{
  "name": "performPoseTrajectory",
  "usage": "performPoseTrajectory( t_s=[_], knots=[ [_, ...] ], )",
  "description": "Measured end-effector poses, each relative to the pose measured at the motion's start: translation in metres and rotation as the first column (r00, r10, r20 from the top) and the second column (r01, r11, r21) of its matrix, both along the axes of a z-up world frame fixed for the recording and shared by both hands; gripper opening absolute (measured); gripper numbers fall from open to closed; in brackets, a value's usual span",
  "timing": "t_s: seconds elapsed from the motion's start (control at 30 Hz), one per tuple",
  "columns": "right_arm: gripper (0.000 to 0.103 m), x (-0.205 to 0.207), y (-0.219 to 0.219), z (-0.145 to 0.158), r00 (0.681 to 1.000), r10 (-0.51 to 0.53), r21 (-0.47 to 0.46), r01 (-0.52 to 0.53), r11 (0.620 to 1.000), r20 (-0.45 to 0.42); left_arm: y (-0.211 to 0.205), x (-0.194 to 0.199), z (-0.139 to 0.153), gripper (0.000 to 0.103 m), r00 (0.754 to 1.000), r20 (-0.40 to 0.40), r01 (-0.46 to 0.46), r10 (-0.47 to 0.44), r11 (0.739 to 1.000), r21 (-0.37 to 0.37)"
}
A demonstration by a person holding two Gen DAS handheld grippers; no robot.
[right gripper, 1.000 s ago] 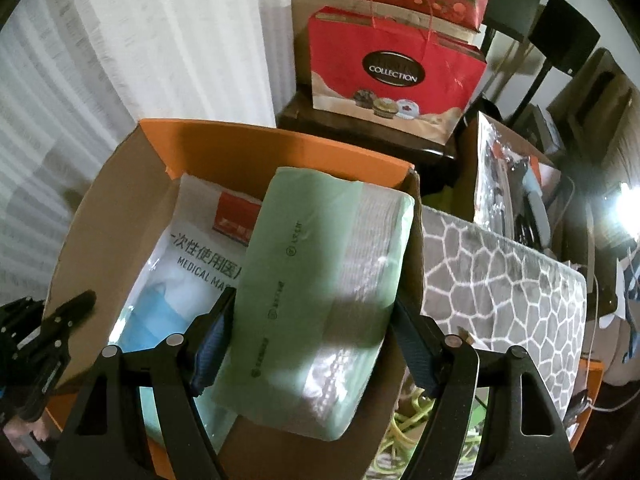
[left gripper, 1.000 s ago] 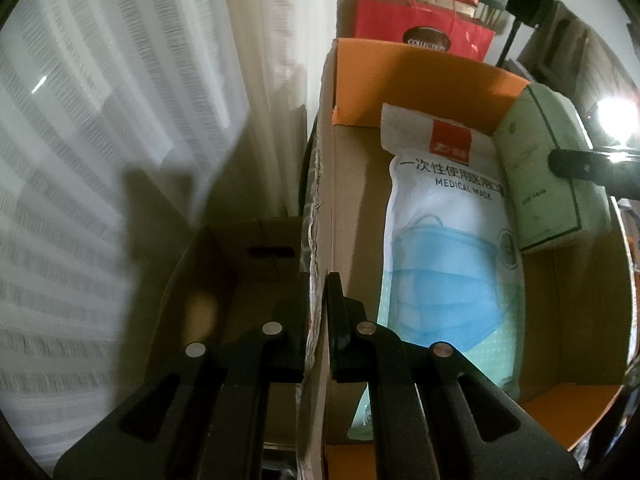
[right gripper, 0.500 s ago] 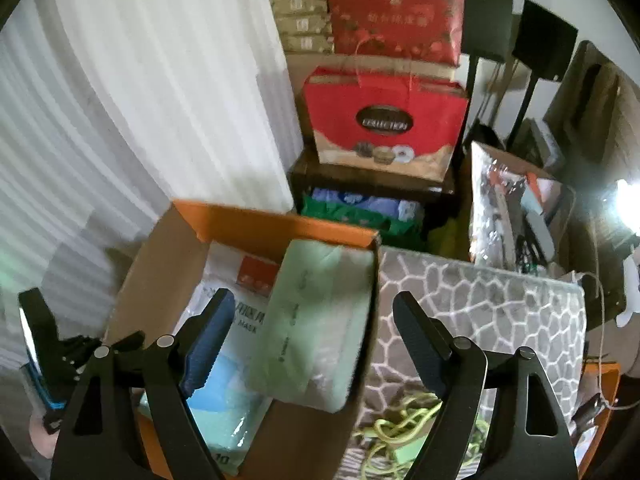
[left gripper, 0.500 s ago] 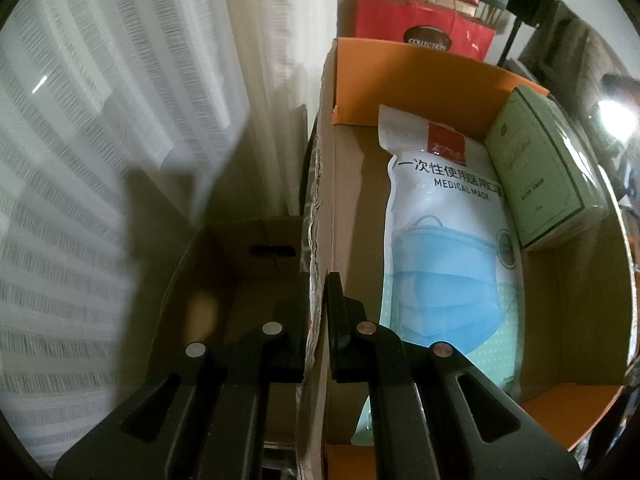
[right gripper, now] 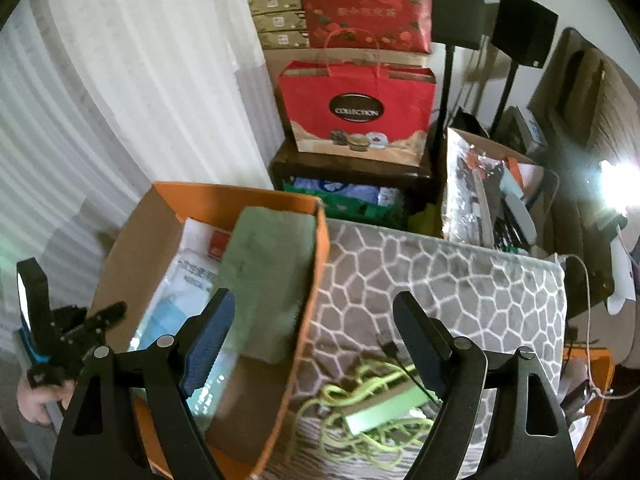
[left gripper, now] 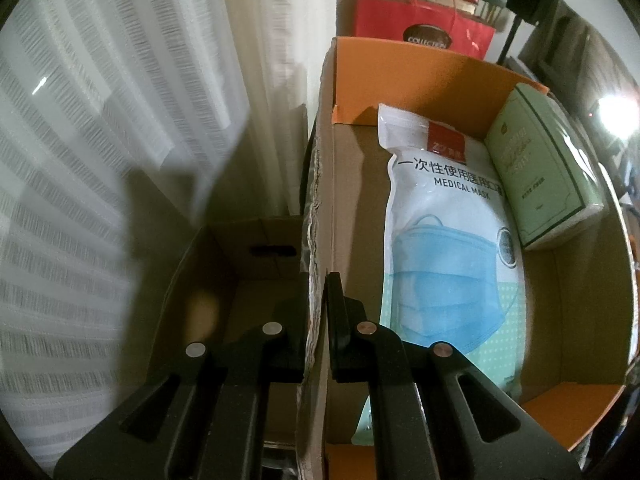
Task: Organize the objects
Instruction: 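Set the pale green box beside the mask bag and open the right tool, then move the right tool to the green power bank among the cables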
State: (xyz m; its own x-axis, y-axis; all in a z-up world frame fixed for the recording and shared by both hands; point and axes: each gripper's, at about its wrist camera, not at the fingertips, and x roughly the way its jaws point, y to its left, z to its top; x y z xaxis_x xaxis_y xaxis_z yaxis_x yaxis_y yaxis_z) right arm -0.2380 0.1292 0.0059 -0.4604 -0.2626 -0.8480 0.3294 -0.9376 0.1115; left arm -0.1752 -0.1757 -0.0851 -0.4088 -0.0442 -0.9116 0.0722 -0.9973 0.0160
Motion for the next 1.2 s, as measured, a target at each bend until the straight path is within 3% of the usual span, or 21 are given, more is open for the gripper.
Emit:
performPoseTrajectory(
  t_s=[0.4,0.67,0.83,0.97,1.13,1.2],
  knots=[
    [0.083,0.021,0.056,-0.008,0.999,-0.037,0.024,0.036,0.999,0.006,0.0,0.0,0.001,0.007,1.0,0.005,-0.007,0.007,1.0,-0.001],
    [0.083,0.033,0.087,-0.035,0.997,-0.052,0.024,0.051,0.998,0.053,0.001,0.0,0.002,0.007,1.0,0.006,-0.007,0.007,1.0,-0.007],
    [0.074,0.041,0.1,-0.053,0.995,-0.054,0.023,0.052,0.998,0.08,0.001,0.0,0.002,0.007,1.0,0.007,-0.009,0.009,1.0,-0.01],
    [0.06,0.045,0.109,-0.064,0.994,-0.052,0.024,0.05,0.998,0.097,0.001,0.0,0.002,0.007,1.0,0.007,-0.01,0.01,1.0,-0.011],
    [0.056,0.049,0.114,-0.074,0.993,-0.048,0.023,0.046,0.999,0.106,0.001,0.0,0.002,0.007,1.0,0.008,-0.011,0.011,1.0,-0.012],
    [0.05,0.049,0.115,-0.077,0.993,-0.047,0.019,0.045,0.999,0.111,0.001,0.0,0.002,0.007,1.0,0.008,-0.011,0.011,1.0,-0.013]
  ],
)
